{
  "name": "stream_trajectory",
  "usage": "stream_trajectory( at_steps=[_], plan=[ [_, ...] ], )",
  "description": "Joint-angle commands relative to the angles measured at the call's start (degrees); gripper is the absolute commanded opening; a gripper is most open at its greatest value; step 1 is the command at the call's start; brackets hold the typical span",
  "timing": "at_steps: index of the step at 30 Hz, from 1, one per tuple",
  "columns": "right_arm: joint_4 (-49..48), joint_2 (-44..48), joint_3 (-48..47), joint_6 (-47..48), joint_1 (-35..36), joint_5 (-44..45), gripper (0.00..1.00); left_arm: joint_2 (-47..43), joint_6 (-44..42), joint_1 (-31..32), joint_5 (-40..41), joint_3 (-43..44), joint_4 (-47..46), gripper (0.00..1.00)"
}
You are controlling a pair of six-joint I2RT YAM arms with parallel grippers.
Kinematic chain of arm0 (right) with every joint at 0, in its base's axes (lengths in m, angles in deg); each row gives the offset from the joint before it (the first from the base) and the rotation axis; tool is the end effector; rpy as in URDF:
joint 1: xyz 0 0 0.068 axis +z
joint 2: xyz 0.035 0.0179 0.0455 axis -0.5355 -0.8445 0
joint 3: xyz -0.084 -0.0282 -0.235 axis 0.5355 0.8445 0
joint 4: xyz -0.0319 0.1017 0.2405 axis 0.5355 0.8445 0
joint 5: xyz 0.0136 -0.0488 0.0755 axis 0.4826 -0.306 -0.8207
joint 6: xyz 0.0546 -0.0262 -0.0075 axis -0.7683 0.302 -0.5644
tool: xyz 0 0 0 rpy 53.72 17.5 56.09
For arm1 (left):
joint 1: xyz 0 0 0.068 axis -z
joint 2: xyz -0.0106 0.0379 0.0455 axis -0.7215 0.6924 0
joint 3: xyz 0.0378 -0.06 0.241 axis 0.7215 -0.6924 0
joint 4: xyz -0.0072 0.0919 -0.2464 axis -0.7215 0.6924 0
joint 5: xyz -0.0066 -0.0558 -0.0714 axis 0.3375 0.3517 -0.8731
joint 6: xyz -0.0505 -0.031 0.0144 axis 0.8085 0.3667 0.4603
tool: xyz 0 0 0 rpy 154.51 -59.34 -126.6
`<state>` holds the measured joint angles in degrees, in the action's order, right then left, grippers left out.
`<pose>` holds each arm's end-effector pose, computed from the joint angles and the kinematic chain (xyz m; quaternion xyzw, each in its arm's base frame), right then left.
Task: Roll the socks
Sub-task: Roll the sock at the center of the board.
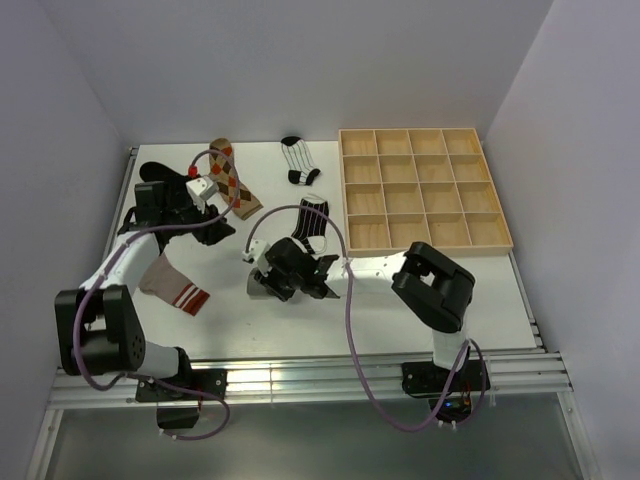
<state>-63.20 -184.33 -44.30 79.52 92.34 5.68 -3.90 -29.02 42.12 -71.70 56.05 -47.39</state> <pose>0.1976 0.3468 0.1316 -0.4981 0.7654 0.2121 0.3480 0.3061 -0.0145 0.2125 0.3223 0.7783 -0.3038 0.4451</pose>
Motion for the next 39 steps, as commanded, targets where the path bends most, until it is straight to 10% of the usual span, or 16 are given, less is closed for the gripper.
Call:
stream_trajectory(
  at_steps=[1, 11, 18, 39],
  plan=[
    [10.3, -1.3, -2.2, -1.9, -3.0, -8.5, 0.22, -7.7, 1.8, 0.1, 4.2, -3.9, -10.4, 0.51],
    [17.9, -8.1, -11.2, -2.6, -10.0, -22.7, 0.23, -19.8, -8.8, -1.5, 3.5, -11.0, -6.1, 0.69],
    [22.4, -12.9, -16.7, -3.5, -12.7, -26.6, 0.23, -22.2, -29.9, 9.3, 11.0, -13.7, 7.9, 0.7],
    [29.6, -18.7, -23.1, -3.6, -15.3, -32.5, 0.24, -16.8, -34.9, 23.1, 19.4, -25.1, -6.7, 0.76]
  ],
)
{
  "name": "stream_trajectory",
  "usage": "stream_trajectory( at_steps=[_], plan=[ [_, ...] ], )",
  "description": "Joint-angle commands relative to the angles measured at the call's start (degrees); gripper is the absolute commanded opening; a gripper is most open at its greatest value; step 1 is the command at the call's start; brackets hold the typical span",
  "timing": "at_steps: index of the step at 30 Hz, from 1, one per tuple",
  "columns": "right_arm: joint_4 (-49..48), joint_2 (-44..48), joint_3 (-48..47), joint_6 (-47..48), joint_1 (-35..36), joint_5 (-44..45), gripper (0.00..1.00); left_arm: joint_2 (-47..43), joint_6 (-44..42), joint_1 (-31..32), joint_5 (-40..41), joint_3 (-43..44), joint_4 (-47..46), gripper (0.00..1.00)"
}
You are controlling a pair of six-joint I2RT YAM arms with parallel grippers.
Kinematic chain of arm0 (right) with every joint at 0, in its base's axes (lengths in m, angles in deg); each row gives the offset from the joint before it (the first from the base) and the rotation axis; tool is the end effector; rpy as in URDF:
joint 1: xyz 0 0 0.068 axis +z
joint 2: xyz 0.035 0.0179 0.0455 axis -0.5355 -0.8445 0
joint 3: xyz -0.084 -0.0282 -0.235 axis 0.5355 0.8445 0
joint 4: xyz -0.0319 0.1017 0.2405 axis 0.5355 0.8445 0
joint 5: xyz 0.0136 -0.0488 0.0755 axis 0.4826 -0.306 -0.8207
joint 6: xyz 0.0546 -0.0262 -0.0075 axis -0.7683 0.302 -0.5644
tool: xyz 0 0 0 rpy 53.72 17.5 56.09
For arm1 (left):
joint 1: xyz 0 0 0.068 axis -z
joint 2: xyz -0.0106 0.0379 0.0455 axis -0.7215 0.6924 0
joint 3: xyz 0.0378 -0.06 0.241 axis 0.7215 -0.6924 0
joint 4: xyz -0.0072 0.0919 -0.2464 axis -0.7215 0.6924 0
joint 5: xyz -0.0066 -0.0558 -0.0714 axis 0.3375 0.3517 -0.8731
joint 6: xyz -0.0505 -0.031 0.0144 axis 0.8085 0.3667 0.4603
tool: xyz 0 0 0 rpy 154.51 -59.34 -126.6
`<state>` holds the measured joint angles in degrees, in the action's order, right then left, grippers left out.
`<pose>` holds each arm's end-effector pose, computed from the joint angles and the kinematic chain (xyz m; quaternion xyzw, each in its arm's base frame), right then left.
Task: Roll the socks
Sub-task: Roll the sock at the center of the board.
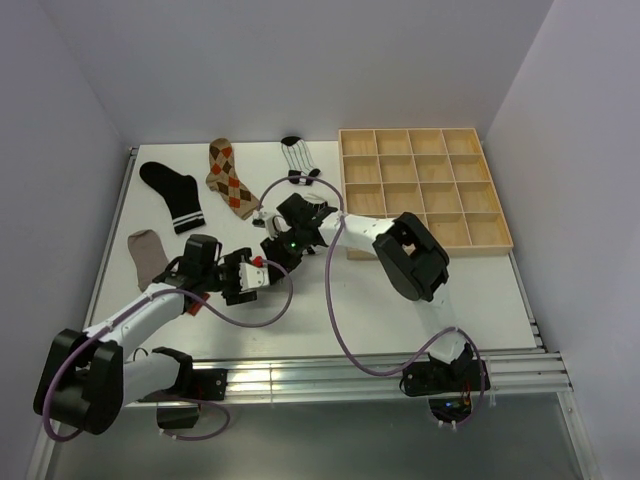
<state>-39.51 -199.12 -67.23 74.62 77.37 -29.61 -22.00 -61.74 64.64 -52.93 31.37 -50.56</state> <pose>0.2925 0.3325 0.1247 -0.4305 0.8027 0.3944 0.1216 0.2050 -0.0951 0.1511 0.6337 0.6342 -0.1353 0.4218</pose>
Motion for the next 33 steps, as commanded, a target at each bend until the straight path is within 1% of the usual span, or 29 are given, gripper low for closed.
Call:
stream_trajectory(
  at_steps=[1, 5, 11, 17, 23, 26, 29, 33],
  plan=[
    [6.5, -4.1, -0.6, 1.4, -0.4, 2.6, 0.24, 1.5, -2.2, 0.9, 0.5, -0.5, -4.3, 0.76],
    [7.7, -5.2, -1.5, 1.6, -0.8, 1.8, 0.24, 3.6, -2.5, 1.4, 0.6, -0.1, -6.2, 0.76],
    [9.4, -6.2, -2.2, 2.1, -1.3, 0.4, 0.24, 9.5, -3.2, 1.8, 0.6, 1.6, -7.6, 0.74],
    [10.4, -6.3, -2.3, 2.6, -2.3, -1.5, 0.25, 11.7, -2.5, 2.8, 0.6, 2.3, -9.5, 0.73],
    [12.1, -7.7, -3.1, 3.5, -3.0, -4.0, 0.26, 14.4, -2.5, 4.6, 1.8, 4.6, -8.0, 0.7],
    [11.8, -7.8, -2.9, 3.3, -3.6, -4.6, 0.27, 15.9, -2.6, 5.3, 2.0, 6.2, -6.2, 0.68],
    [11.0, -7.4, -2.0, 3.2, -4.2, -5.9, 0.28, 18.0, -2.6, 5.7, 2.1, 7.9, -3.7, 0.62],
    [10.2, -6.8, -0.6, 3.0, -4.6, -7.4, 0.29, 20.3, -2.9, 6.0, 1.6, 9.8, -0.7, 0.52]
  ],
)
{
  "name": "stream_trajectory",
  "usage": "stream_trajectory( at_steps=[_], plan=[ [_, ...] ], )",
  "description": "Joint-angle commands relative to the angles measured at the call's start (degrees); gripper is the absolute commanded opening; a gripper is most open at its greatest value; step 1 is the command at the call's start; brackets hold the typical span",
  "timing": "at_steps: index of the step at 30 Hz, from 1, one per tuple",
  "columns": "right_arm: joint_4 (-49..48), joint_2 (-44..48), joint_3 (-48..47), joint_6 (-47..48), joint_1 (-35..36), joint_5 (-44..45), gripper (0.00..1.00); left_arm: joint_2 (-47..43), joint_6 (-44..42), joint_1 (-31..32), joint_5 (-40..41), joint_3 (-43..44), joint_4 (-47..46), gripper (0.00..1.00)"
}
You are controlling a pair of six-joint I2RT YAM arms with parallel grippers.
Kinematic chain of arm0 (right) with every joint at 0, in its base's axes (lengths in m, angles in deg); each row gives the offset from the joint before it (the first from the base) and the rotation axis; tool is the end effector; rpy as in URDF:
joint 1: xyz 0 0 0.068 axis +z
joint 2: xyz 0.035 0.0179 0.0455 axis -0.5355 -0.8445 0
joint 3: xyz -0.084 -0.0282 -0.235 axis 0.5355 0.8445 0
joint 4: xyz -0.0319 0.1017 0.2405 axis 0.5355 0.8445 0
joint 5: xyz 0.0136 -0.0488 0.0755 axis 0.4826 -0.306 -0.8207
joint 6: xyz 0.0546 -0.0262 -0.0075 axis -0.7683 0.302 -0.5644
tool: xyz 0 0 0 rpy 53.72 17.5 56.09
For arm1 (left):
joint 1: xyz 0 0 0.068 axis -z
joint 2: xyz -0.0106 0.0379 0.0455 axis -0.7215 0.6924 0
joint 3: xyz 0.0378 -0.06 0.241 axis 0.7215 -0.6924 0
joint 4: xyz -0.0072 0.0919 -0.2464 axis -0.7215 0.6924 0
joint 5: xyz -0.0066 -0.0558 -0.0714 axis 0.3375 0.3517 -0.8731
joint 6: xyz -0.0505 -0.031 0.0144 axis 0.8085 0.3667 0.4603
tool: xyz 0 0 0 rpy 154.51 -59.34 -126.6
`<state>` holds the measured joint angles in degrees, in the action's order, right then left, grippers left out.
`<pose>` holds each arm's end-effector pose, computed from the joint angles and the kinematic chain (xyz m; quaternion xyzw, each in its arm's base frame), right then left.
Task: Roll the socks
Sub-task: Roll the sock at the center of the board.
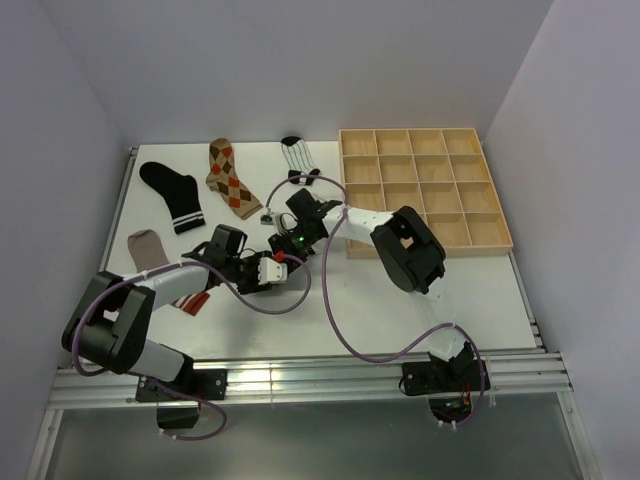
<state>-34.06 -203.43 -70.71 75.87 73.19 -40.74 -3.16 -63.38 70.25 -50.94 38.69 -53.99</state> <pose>0.3120 0.3153 0.1106 -0.4044 0.7915 0.4551 0.0539 0.2316 -0.1297 0.1182 0.6725 0.6294 -0.1602 0.3549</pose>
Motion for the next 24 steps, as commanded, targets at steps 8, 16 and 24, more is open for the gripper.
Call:
stream_trajectory(
  at_steps=[8, 16, 24],
  plan=[
    [1.6, -0.7, 5.8, -0.2, -0.8, 2.8, 0.34, 5.1, -0.8, 2.0, -1.3, 5.9, 7.4, 0.31],
    [-2.6, 0.2, 9.2, -3.5, -0.8, 8.2, 0.38, 7.7, -0.6, 2.5, -2.7, 9.4, 14.3, 0.12],
    [-20.6, 13.2, 25.1, -13.3, -0.9, 21.2, 0.62, 11.0, -2.8, 2.5, -4.8, 12.5, 21.6, 0.0]
  ],
)
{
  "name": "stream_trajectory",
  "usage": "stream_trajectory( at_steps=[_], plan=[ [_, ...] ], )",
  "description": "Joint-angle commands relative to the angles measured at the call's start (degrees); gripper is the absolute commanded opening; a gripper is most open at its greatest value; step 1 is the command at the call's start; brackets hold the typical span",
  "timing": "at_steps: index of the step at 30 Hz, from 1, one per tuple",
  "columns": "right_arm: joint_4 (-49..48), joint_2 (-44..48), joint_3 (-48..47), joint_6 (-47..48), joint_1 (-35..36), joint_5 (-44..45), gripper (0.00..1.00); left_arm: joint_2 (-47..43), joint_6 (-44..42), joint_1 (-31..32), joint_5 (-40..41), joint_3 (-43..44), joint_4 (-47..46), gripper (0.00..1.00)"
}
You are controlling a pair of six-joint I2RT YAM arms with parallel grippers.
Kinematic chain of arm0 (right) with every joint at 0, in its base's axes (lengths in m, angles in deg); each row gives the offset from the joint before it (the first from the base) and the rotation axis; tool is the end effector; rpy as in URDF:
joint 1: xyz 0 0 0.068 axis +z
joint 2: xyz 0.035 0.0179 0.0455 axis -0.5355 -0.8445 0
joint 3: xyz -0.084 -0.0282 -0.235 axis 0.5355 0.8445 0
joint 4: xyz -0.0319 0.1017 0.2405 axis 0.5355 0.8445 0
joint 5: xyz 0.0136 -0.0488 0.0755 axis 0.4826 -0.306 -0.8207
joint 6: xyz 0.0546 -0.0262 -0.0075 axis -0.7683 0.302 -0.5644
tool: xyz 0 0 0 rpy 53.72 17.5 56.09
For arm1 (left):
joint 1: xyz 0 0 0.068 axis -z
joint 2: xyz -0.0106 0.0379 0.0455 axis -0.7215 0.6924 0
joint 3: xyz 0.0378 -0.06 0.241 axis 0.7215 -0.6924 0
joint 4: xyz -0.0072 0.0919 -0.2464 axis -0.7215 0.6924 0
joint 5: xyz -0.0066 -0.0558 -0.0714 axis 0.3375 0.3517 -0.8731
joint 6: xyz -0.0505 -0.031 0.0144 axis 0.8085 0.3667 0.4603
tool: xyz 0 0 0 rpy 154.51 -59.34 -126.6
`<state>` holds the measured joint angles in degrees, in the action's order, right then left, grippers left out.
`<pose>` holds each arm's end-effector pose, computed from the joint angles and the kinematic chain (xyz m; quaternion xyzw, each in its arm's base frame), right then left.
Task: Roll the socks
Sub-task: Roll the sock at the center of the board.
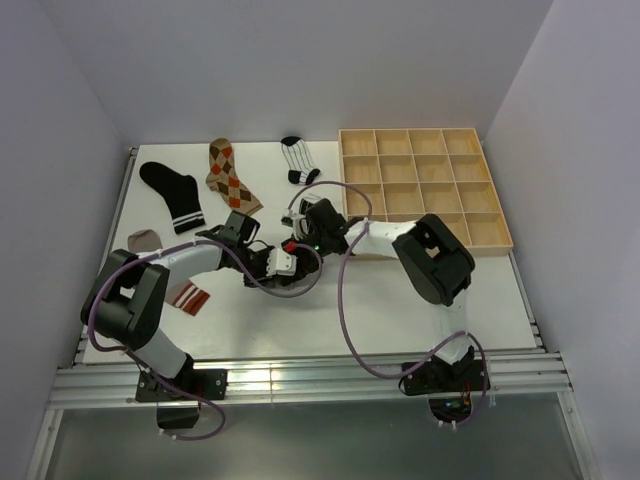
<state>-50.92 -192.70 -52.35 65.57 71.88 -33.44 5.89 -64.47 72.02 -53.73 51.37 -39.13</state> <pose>0.2927 0.2811 0.1094 -0.3378 0.8286 0.4311 0.1159 0.2509 -0.1502 0.1239 0.6844 0.6393 -0.2182 0.2744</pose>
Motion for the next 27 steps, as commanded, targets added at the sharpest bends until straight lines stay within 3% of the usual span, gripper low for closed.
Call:
stream_trajectory(
  at_steps=[1, 11, 15, 18, 19, 22, 27],
  plan=[
    [-7.2, 5.6, 8.4, -4.9, 0.4, 16.7, 0.63, 2.3, -2.4, 0.7, -2.5, 0.4, 7.4, 0.0],
    [-30.9, 26.8, 32.3, -14.8, 0.3, 31.1, 0.65, 6.5, -5.2, 0.4, -4.1, 5.4, 17.4, 0.0],
    [-35.9, 33.8, 40.2, -13.8, 2.1, 37.3, 0.66, 7.3, -6.1, 0.2, -4.4, 6.4, 19.7, 0.0],
    [-34.2, 36.8, 40.1, -7.7, 7.8, 47.0, 0.66, 9.4, -7.2, 0.1, -4.7, 8.8, 23.5, 0.0],
    [-33.4, 37.0, 39.7, -4.6, 13.3, 53.2, 0.66, 10.5, -7.4, 0.0, -4.8, 9.3, 24.4, 0.0],
    [-32.0, 34.8, 36.6, -0.3, 21.3, 58.2, 0.66, 12.2, -7.6, -0.1, -4.9, 11.1, 26.6, 0.0],
    [-31.9, 30.3, 32.4, 4.4, 26.8, 63.2, 0.65, 15.1, -8.9, -0.4, -5.9, 14.7, 31.5, 0.0]
  ],
)
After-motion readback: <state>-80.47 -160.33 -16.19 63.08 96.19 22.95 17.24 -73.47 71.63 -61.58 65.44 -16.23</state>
